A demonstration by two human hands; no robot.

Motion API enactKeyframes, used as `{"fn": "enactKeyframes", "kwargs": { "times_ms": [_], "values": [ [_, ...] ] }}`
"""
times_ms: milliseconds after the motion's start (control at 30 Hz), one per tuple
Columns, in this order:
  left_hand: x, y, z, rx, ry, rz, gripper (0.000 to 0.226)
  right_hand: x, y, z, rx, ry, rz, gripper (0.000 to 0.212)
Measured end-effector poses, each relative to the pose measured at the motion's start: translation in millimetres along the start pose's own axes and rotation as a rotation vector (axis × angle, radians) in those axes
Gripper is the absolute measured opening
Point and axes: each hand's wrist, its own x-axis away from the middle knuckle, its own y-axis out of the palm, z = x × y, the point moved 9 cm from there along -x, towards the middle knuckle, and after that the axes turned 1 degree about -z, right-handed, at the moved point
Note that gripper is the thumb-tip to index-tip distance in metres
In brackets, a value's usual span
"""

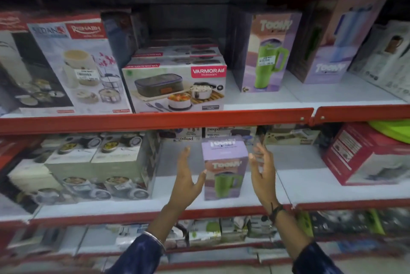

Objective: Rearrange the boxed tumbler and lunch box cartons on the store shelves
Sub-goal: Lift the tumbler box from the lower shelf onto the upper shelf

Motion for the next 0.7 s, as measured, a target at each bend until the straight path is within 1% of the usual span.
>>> {"fn": "enactKeyframes", "kwargs": {
  "times_ms": [67,167,233,300,367,467,533,700],
  "values": [
    [7,22,-24,0.083,-0.157,-0.054,0.079,9,4,36,-0.033,0.147,-0.054,0.039],
    [15,43,-49,0.224,-0.363,-0.077,0.075,16,20,81,-0.104,0.333,-0.178,0.041],
    [19,54,-58,0.301,-0.44,-0.088,0.07,18,28,96,-0.169,0.412,-0.224,0.041],
    [20,61,-63,0.339,-0.466,-0.072,0.065,18,34,103,-0.236,0.459,-0.247,0.042],
    [21,63,-64,0.367,-0.482,-0.024,0.057,19,39,105,-0.273,0.472,-0.272,0.042],
    [24,64,-62,0.393,-0.481,0.044,0.047,21,35,104,-0.324,0.463,-0.26,0.034],
    [30,62,-56,0.419,-0.475,0.075,0.044,24,30,95,-0.342,0.425,-0.25,0.029],
    [53,46,-24,0.405,-0.422,0.132,0.041,35,15,56,-0.375,0.294,-0.252,0.03]
  ]
}}
